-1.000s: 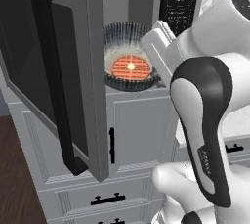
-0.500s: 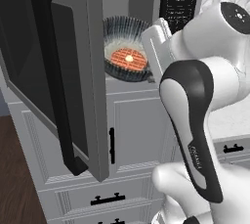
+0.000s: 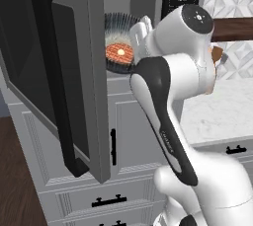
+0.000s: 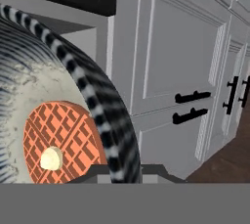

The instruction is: Open the microwave, place the bowl with waffle inside the microwave, then close the microwave door and turn it on.

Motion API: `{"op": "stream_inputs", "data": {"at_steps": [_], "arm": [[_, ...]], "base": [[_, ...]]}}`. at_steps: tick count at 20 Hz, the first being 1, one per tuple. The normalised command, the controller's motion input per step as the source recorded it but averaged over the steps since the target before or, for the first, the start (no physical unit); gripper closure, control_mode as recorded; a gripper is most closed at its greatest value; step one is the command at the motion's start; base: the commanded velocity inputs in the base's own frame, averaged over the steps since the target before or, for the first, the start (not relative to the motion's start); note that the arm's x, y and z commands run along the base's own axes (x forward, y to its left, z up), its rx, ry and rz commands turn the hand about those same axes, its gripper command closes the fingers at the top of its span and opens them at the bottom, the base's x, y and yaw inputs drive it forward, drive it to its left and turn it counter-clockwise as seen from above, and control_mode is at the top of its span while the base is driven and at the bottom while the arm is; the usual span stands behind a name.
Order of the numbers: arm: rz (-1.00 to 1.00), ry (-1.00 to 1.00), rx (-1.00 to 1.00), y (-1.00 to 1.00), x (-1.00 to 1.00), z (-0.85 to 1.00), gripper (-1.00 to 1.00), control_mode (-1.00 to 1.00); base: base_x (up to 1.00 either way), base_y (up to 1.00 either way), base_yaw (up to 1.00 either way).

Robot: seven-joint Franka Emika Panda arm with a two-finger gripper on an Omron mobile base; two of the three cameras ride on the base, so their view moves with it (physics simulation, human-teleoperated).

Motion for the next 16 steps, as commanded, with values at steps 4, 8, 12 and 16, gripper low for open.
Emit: {"op": "stream_inputs", "data": {"at_steps": [4, 8, 12, 16], "arm": [[-0.09, 0.0, 0.01, 0.03, 0.58, 0.0, 1.0, -1.0], [-0.02, 0.01, 0.0, 0.34, 0.55, 0.0, 1.0, -1.0], [0.0, 0.01, 0.0, 0.33, 0.53, 0.0, 1.0, -1.0], [0.0, 0.02, 0.01, 0.02, 0.48, -0.04, 1.0, -1.0]], "base": [[0.0, 0.0, 0.0], [0.0, 0.0, 0.0], [0.0, 0.0, 0.0], [0.0, 0.0, 0.0]]}}
